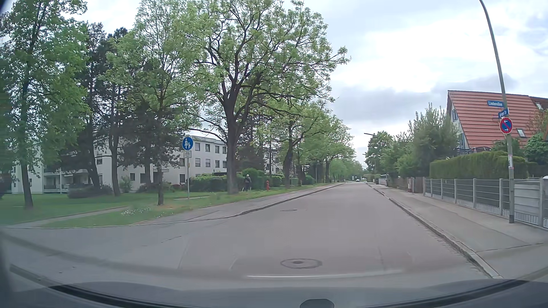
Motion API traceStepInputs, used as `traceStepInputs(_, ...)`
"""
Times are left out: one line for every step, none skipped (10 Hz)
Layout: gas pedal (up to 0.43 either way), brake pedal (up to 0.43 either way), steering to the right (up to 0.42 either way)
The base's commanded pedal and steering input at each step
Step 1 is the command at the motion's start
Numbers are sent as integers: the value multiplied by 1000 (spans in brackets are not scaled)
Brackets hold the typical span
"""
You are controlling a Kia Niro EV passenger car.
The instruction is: Follow the waypoints while adhering to traffic rules and regulations
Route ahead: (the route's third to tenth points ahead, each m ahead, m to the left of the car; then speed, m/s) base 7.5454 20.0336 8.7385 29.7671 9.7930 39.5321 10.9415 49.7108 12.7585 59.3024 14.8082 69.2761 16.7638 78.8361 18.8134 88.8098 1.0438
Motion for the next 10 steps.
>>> traceStepInputs(110,0,-734)
traceStepInputs(110,0,-734)
traceStepInputs(87,0,-733)
traceStepInputs(79,0,-733)
traceStepInputs(79,0,-733)
traceStepInputs(79,0,-732)
traceStepInputs(79,0,-733)
traceStepInputs(98,0,-731)
traceStepInputs(118,0,-725)
traceStepInputs(130,0,-719)
